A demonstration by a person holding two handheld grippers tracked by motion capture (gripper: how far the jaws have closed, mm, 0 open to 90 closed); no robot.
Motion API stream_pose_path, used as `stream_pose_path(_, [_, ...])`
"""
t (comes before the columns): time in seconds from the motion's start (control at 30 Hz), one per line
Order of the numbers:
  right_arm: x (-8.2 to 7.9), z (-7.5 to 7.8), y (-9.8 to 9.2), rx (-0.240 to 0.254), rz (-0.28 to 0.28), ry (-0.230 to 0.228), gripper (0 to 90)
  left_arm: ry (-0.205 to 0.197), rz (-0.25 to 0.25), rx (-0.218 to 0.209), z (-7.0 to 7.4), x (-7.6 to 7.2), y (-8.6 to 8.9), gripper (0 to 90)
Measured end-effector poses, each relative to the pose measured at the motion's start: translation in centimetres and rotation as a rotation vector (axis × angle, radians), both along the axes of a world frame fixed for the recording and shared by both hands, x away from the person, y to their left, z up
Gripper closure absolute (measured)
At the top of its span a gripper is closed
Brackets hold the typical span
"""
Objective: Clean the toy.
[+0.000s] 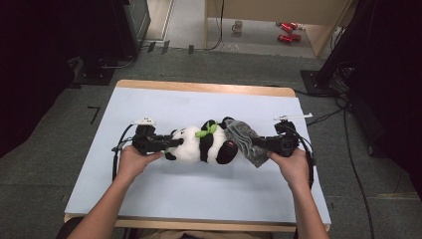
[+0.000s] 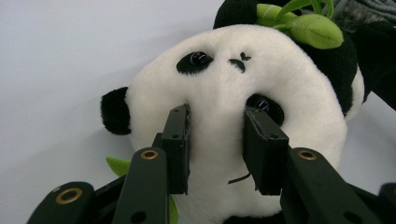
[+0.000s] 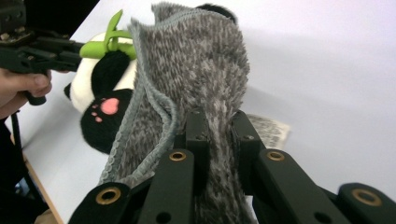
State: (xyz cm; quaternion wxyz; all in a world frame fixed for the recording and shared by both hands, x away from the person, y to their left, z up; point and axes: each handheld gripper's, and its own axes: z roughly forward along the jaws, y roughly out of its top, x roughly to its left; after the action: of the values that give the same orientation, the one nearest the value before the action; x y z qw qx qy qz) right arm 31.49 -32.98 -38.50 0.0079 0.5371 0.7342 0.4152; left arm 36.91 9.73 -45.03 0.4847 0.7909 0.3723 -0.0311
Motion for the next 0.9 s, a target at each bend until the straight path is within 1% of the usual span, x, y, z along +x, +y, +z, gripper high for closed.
stream_pose_path(0.07, [0.0, 0.2, -0.6, -0.001, -0.023, -0.009, 81.7, 0.001, 0.000, -0.001, 0.0, 0.0, 0.0, 64.0])
stream_pose_path(0.1, [-0.1, 0.5, -1.1, 0.003, -0.039, -0.021, 81.7, 0.001, -0.002, -0.002, 0.0, 0.0, 0.0, 64.1])
stream_pose_path(0.13, [-0.1, 0.5, -1.1, 0.003, -0.039, -0.021, 81.7, 0.001, -0.005, -0.001, 0.0, 0.0, 0.0, 64.1])
stream_pose_path(0.2, [0.0, 0.9, -1.6, 0.020, -0.056, -0.046, 81.7, -0.001, -0.010, 0.000, 0.0, 0.0, 0.0, 64.3])
stream_pose_path(0.3, [0.2, 1.3, -1.9, 0.048, -0.061, -0.075, 81.7, -0.004, -0.016, 0.004, 0.0, -0.2, -0.1, 64.9])
stream_pose_path(0.4, [0.4, 2.0, -1.7, 0.072, -0.049, -0.111, 81.7, -0.008, -0.026, 0.007, 0.0, -0.4, -0.1, 65.9])
stream_pose_path(0.43, [0.6, 2.3, -1.3, 0.084, -0.033, -0.129, 81.7, -0.014, -0.033, 0.015, 0.0, -0.6, -0.1, 66.3])
stream_pose_path(0.47, [0.6, 2.3, -1.3, 0.084, -0.033, -0.129, 81.7, -0.014, -0.033, 0.015, 0.0, -0.6, -0.1, 66.5])
stream_pose_path(0.57, [1.6, 2.3, -0.2, 0.105, 0.002, -0.148, 81.7, -0.016, -0.036, 0.016, 0.0, -0.9, -0.1, 67.0])
stream_pose_path(0.6, [1.6, 2.3, -0.2, 0.105, 0.002, -0.148, 81.7, -0.020, -0.039, 0.018, -0.1, -1.0, -0.1, 67.0])
stream_pose_path(0.67, [2.1, 2.1, 0.5, 0.114, 0.020, -0.143, 81.7, -0.024, -0.039, 0.020, -0.1, -1.2, 0.0, 67.1])
stream_pose_path(0.7, [2.6, 2.0, 1.2, 0.118, 0.036, -0.143, 81.7, -0.025, -0.039, 0.020, -0.1, -1.3, 0.0, 67.1])
stream_pose_path(0.73, [2.6, 2.0, 1.2, 0.118, 0.036, -0.143, 81.7, -0.030, -0.038, 0.022, -0.1, -1.4, 0.0, 67.1])
stream_pose_path(0.77, [2.9, 1.9, 1.7, 0.117, 0.045, -0.143, 81.6, -0.033, -0.037, 0.022, -0.1, -1.4, 0.0, 67.1])
stream_pose_path(0.9, [3.5, 1.9, 3.2, 0.117, 0.085, -0.161, 81.6, -0.038, -0.030, 0.018, -0.2, -1.6, 0.0, 67.0])
